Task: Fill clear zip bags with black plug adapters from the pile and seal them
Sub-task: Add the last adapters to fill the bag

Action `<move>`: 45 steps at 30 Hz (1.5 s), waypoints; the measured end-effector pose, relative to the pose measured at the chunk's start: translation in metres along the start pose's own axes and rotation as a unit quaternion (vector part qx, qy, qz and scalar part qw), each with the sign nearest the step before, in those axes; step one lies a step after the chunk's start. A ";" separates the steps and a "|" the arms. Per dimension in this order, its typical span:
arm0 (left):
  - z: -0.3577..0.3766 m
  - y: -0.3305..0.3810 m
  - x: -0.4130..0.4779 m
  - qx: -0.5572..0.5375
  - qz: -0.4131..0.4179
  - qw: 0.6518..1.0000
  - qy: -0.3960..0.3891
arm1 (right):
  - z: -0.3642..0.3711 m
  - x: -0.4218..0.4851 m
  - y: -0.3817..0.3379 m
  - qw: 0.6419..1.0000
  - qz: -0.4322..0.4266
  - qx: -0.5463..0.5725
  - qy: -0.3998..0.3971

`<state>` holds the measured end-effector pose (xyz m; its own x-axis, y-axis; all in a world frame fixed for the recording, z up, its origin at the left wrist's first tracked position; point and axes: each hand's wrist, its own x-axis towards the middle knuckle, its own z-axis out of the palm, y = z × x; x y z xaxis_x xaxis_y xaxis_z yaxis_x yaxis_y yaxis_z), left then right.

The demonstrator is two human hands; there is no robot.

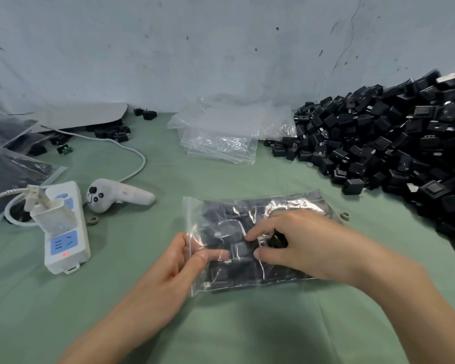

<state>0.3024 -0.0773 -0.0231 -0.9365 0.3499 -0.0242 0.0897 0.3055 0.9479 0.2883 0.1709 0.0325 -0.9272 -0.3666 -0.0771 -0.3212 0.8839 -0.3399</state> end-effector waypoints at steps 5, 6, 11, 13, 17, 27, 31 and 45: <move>-0.012 -0.001 0.003 -0.031 -0.020 0.997 0.074 | -0.013 0.006 0.010 0.914 0.032 0.365 0.175; -0.018 0.002 0.004 -0.011 0.003 0.991 0.135 | -0.015 0.007 0.009 0.872 0.050 0.448 0.189; -0.006 0.040 0.012 0.039 0.164 0.962 0.216 | -0.014 0.016 -0.016 0.815 0.075 0.543 0.190; 0.018 0.050 0.014 0.059 0.191 0.970 0.137 | -0.007 0.021 -0.035 0.837 0.060 0.507 0.196; 0.036 0.054 0.016 0.052 0.201 0.971 0.122 | 0.009 0.023 -0.059 0.856 0.000 0.497 0.140; -0.043 -0.001 0.011 -0.091 -0.136 0.947 0.278 | -0.025 0.020 -0.005 0.380 0.172 0.888 0.196; -0.033 -0.002 0.006 -0.131 -0.181 0.963 0.150 | -0.027 0.019 0.007 0.286 0.159 0.922 0.207; -0.017 0.000 0.009 -0.065 -0.091 0.991 0.068 | -0.023 0.023 0.012 0.436 0.182 0.844 0.253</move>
<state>0.2883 -0.0891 -0.0178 -0.9710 0.1746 -0.1635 -0.1205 0.2334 0.9649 0.2592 0.1797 0.0480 -0.9183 0.1971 -0.3433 0.0697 -0.7733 -0.6303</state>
